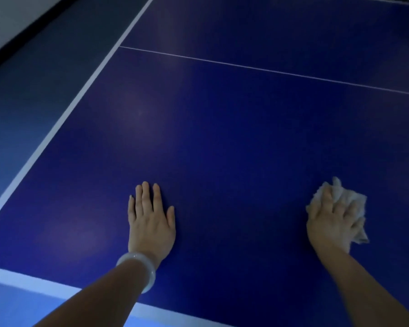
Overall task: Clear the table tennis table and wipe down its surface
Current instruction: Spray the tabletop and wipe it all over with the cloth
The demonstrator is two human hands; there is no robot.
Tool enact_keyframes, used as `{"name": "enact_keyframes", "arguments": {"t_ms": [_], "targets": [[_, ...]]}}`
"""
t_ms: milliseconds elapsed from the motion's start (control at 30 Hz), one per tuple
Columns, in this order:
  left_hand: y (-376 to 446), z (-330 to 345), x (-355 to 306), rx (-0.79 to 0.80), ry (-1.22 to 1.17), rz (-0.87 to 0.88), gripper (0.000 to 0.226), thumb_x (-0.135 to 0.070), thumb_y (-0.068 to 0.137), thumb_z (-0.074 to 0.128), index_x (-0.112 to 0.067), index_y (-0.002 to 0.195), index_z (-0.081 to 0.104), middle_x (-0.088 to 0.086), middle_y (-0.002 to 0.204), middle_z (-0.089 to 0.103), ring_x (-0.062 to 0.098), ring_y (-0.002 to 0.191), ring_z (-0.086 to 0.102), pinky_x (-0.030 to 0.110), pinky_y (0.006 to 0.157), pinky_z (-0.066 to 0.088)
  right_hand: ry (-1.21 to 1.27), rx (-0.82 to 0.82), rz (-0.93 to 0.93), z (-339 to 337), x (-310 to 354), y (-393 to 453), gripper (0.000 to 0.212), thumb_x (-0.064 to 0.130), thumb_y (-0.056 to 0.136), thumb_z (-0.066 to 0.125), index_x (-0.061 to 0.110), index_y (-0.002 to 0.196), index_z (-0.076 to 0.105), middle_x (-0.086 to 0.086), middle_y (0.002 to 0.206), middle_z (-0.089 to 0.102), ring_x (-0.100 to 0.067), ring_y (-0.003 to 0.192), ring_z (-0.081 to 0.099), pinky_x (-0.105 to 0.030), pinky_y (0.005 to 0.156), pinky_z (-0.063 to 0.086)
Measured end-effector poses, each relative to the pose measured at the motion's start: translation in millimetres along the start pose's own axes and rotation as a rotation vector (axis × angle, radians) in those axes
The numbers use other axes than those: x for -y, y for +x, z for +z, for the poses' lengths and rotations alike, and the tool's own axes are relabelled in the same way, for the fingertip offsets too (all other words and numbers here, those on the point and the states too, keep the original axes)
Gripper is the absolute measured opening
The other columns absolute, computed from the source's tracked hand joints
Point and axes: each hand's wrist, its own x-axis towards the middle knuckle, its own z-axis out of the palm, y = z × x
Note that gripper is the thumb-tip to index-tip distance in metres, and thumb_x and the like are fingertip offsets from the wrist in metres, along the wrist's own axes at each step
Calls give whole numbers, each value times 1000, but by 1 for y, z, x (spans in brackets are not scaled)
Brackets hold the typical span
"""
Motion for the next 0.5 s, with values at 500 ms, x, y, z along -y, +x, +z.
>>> {"name": "enact_keyframes", "arguments": {"t_ms": [500], "targets": [[1, 5, 4, -11, -92, 12, 68, -43, 100, 22, -4, 154, 13, 20, 161, 9, 31, 150, 1, 49, 122, 1, -98, -74, -304, 11, -66, -105, 63, 18, 97, 21, 17, 155, -2, -21, 162, 8, -54, 144, 9, -73, 108, 20]]}}
